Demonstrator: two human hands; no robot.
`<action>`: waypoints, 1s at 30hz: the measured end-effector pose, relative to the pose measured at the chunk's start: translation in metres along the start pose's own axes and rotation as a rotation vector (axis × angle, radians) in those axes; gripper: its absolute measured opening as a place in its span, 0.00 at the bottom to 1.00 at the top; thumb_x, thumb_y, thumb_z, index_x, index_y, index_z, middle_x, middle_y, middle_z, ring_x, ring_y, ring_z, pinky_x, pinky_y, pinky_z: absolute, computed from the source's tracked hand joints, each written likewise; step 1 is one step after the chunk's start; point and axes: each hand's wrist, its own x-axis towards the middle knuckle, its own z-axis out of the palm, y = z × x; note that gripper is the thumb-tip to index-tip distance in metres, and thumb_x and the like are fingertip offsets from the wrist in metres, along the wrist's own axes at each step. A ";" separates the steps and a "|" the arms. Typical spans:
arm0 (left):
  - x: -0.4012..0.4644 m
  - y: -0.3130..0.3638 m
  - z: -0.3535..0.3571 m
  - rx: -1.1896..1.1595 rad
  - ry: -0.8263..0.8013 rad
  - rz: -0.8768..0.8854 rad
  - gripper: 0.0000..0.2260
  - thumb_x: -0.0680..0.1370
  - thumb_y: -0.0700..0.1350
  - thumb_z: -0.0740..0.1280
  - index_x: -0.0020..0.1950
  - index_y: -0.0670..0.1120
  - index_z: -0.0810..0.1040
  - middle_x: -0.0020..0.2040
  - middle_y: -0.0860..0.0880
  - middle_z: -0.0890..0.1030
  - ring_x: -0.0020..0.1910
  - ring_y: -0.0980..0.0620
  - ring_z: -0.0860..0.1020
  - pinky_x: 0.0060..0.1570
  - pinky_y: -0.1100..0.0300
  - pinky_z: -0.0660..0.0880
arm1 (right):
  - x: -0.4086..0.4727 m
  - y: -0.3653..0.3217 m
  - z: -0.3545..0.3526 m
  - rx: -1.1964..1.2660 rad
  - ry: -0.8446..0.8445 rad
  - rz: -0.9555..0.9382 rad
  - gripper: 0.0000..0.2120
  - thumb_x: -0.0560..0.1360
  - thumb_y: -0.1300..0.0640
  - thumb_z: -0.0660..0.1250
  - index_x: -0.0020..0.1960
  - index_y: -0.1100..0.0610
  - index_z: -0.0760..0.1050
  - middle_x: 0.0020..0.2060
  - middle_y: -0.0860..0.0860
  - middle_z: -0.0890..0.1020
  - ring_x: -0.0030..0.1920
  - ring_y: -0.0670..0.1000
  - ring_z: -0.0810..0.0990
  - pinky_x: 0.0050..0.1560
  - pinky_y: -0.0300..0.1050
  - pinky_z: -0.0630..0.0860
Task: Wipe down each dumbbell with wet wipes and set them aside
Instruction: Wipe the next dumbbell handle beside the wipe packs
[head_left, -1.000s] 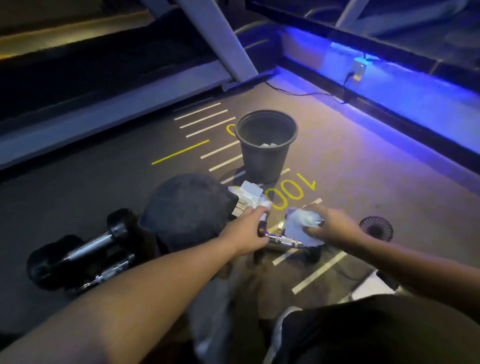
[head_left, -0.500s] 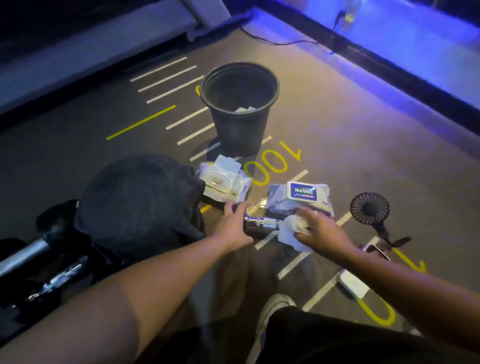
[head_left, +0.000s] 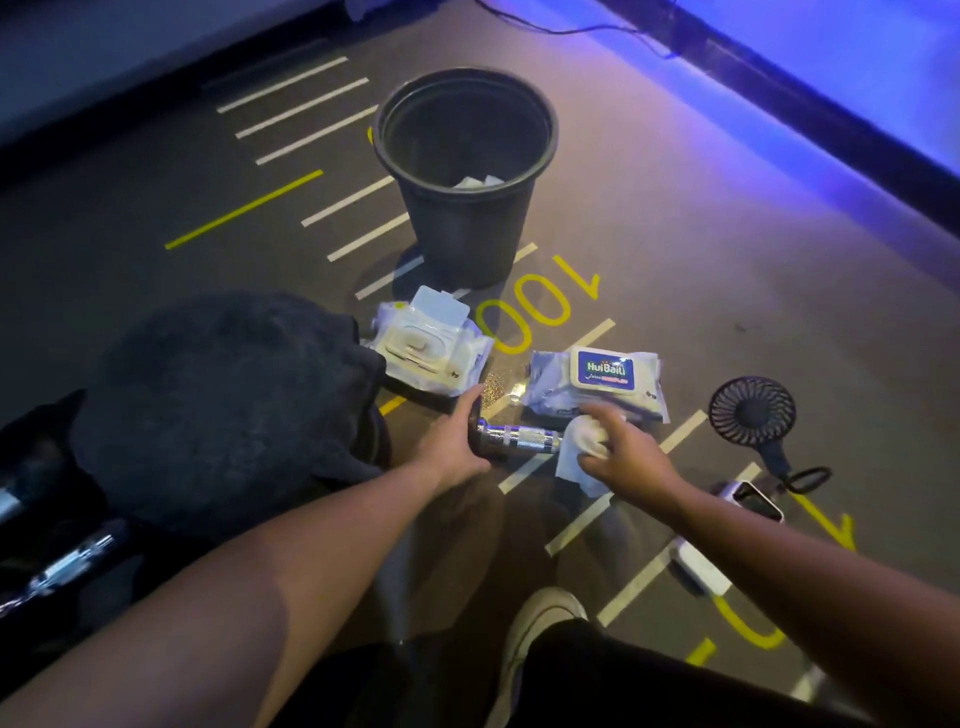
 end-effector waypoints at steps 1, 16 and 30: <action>0.001 0.000 0.000 -0.006 0.009 0.001 0.48 0.70 0.40 0.77 0.81 0.60 0.53 0.68 0.44 0.78 0.65 0.41 0.77 0.62 0.52 0.75 | 0.002 0.000 0.001 0.004 0.002 0.008 0.29 0.75 0.58 0.70 0.72 0.44 0.65 0.58 0.52 0.78 0.49 0.52 0.80 0.33 0.36 0.78; 0.002 0.005 0.015 -0.079 0.126 -0.073 0.38 0.72 0.34 0.70 0.73 0.64 0.62 0.60 0.47 0.81 0.57 0.43 0.80 0.54 0.49 0.80 | 0.011 0.003 0.017 0.091 0.073 0.046 0.28 0.74 0.63 0.71 0.68 0.44 0.66 0.56 0.49 0.74 0.54 0.52 0.77 0.44 0.47 0.83; -0.047 0.013 0.016 -0.096 0.181 -0.049 0.38 0.72 0.32 0.66 0.74 0.65 0.64 0.62 0.49 0.80 0.60 0.42 0.79 0.56 0.52 0.78 | -0.038 -0.010 0.009 0.132 0.151 0.042 0.26 0.74 0.63 0.67 0.67 0.44 0.70 0.56 0.52 0.75 0.51 0.58 0.79 0.40 0.54 0.84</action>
